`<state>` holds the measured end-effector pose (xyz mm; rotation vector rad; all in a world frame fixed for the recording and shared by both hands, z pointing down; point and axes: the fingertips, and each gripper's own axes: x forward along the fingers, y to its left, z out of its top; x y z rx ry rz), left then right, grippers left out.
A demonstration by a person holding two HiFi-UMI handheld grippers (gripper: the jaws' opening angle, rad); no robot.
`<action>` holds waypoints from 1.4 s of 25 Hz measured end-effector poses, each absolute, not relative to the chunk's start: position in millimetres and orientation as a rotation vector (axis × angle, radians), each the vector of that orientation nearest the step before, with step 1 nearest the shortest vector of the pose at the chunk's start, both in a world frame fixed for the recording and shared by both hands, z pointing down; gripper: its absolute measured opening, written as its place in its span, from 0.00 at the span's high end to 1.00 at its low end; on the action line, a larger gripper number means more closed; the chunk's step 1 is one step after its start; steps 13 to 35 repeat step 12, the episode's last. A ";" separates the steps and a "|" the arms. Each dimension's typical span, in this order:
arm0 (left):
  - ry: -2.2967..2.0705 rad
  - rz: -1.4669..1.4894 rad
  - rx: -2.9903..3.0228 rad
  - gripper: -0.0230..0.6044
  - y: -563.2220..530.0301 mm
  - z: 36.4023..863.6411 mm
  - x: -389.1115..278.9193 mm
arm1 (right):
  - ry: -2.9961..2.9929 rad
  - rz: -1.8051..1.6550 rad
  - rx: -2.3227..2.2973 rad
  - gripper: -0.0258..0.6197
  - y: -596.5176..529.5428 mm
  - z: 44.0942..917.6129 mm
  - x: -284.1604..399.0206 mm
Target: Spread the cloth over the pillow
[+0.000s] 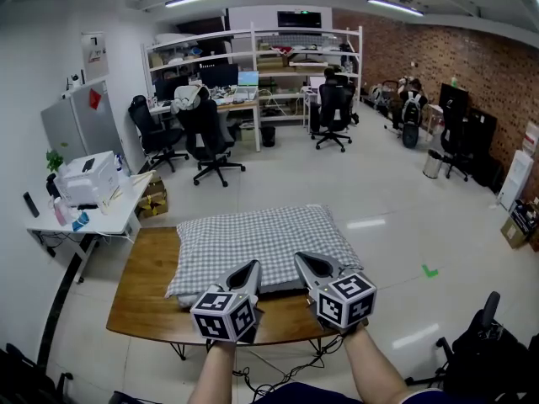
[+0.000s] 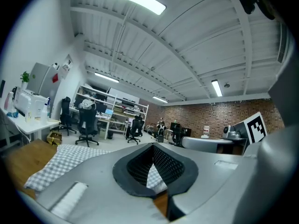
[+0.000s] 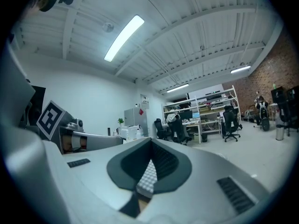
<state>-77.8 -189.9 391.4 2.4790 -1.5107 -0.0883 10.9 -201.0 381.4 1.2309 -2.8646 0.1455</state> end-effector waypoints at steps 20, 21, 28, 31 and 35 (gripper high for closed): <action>-1.512 -0.063 2.485 0.96 -191.8 394.0 -71.1 | -2.869 0.120 1.202 0.95 -202.0 383.9 9.4; -1.512 -0.063 2.485 0.96 -191.8 394.0 -71.1 | -2.869 0.120 1.202 0.95 -202.0 383.9 9.4; -1.512 -0.063 2.485 0.96 -191.8 394.0 -71.1 | -2.869 0.120 1.202 0.95 -202.0 383.9 9.4; -1.512 -0.063 2.485 0.96 -191.8 394.0 -71.1 | -2.869 0.120 1.202 0.95 -202.0 383.9 9.4; -1.512 -0.063 2.485 0.96 -191.8 394.0 -71.1 | -2.869 0.120 1.202 0.95 -202.0 383.9 9.4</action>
